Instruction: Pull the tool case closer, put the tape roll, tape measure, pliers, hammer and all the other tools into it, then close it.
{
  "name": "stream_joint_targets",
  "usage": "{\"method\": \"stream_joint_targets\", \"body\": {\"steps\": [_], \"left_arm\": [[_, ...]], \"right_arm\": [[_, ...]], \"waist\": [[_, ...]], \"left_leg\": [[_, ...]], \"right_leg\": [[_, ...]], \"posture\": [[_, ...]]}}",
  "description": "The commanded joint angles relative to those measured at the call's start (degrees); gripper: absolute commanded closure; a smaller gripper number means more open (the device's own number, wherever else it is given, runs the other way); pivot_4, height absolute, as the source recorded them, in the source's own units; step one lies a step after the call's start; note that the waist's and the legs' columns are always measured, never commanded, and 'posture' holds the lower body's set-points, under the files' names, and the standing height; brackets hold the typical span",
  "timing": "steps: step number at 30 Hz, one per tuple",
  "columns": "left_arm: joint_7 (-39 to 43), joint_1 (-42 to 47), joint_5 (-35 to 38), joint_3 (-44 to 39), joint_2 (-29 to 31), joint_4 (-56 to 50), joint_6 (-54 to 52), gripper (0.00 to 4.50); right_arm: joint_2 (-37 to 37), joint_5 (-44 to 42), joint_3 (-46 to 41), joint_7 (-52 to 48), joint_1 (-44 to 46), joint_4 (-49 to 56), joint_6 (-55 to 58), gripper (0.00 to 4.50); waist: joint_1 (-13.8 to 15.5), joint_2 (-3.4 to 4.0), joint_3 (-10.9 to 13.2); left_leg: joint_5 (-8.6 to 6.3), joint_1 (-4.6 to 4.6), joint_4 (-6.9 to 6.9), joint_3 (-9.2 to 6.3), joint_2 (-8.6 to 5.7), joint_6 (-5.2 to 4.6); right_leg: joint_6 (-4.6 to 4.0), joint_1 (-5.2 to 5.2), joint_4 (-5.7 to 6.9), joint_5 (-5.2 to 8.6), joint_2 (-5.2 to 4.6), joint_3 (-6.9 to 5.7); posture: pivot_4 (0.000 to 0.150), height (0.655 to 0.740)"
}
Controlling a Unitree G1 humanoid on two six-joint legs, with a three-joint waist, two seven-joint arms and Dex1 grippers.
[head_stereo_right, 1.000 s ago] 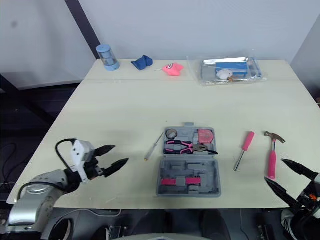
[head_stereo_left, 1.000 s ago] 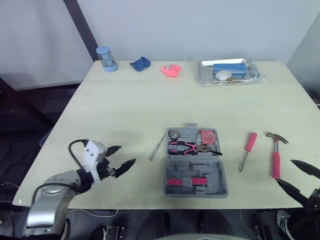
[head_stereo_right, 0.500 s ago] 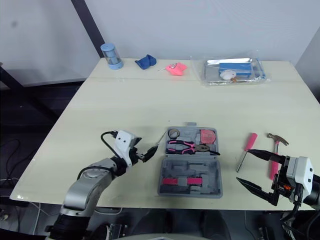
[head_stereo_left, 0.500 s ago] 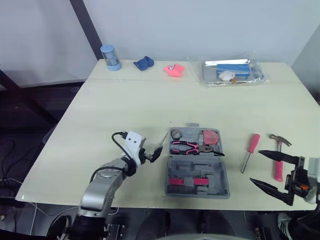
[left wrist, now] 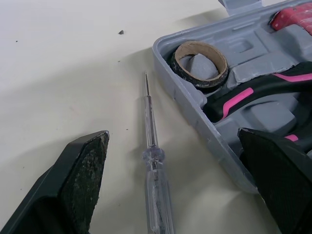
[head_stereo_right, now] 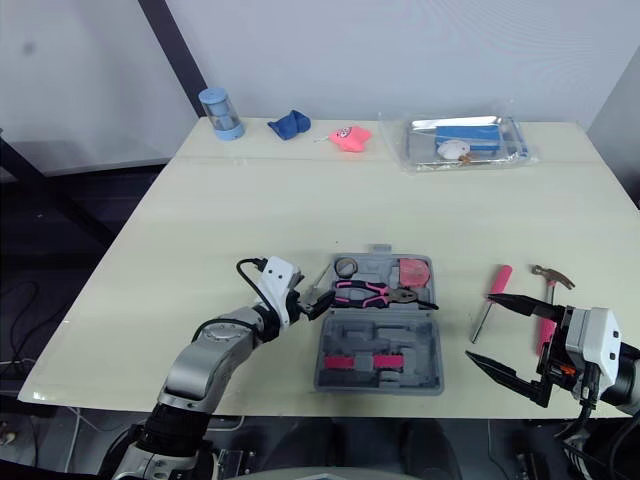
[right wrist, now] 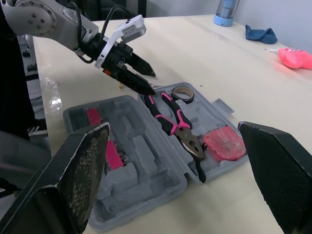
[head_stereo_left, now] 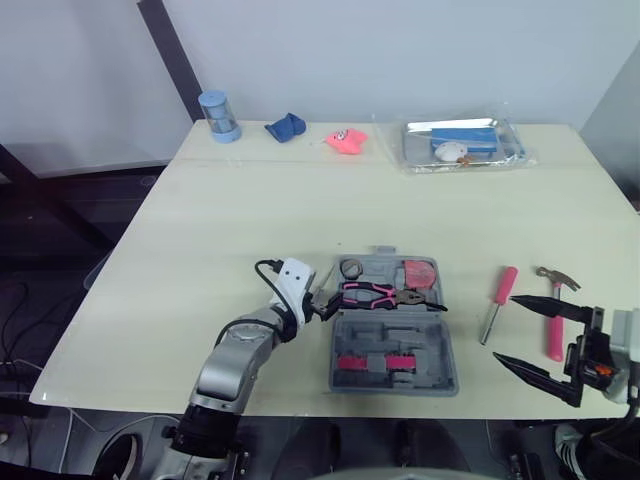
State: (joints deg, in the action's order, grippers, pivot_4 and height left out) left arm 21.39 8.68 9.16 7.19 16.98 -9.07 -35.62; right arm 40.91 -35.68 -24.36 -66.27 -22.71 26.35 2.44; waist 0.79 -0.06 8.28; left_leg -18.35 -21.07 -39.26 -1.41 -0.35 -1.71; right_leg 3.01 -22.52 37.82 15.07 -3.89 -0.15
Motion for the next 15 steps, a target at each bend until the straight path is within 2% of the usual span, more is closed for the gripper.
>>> {"method": "stream_joint_targets", "body": {"steps": [1, 15], "left_arm": [[-1.00, -1.71, 0.58, -2.59, -0.43, -1.58, 1.22, 0.00], [-0.69, -1.34, -0.07, -2.81, 0.68, -0.27, 0.38, 0.00]], "right_arm": [[0.43, -0.99, -0.65, 0.37, -0.02, 2.08, 0.37, 0.06], [0.57, -0.57, -0.28, 0.94, 0.91, 1.62, 0.34, 0.06]], "waist": [[-0.03, 0.00, 0.00], [-0.01, -0.01, 0.01]], "left_leg": [[0.00, 0.00, 0.00, 0.00, 0.00, 0.00], [0.07, 0.00, 0.00, -0.01, 0.00, 0.12]], "right_leg": [[0.00, 0.00, 0.00, 0.00, -0.03, 0.00], [0.00, 0.00, 0.01, 0.00, -0.02, -0.01]], "posture": [[0.150, 0.7400], [0.150, 0.7400]]}}
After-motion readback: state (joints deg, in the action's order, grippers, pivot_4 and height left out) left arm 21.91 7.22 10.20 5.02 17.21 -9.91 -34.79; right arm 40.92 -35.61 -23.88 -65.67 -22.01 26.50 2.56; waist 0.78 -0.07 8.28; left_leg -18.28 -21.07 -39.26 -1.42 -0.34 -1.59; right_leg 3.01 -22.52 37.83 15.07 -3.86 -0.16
